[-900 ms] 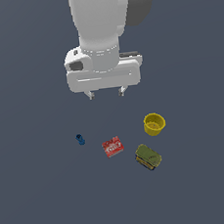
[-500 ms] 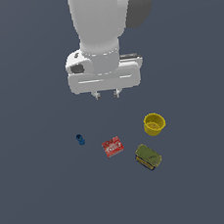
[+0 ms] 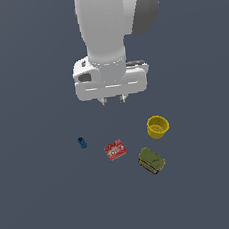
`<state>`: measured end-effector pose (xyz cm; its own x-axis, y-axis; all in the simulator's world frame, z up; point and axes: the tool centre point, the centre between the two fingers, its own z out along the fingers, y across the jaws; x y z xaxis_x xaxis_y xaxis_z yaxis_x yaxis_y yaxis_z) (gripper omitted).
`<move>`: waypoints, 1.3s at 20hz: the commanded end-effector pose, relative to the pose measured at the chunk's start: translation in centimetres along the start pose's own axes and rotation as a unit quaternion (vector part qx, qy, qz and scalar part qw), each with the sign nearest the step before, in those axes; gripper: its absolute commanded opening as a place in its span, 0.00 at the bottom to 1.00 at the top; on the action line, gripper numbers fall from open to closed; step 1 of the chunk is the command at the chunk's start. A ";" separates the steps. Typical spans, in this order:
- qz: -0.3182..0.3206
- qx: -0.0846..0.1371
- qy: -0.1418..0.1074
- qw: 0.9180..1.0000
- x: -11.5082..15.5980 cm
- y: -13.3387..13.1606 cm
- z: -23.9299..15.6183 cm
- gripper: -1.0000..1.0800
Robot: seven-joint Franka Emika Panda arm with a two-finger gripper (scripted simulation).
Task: Pick up a designated object from a clutter of objects.
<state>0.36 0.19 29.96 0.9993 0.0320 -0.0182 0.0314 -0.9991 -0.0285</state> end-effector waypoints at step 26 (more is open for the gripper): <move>-0.130 0.084 -0.084 0.984 -0.8 -14.6 20.2 0.62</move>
<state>-1.20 15.04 10.56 0.9418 0.3000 -0.1516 0.2648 -0.9400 -0.2152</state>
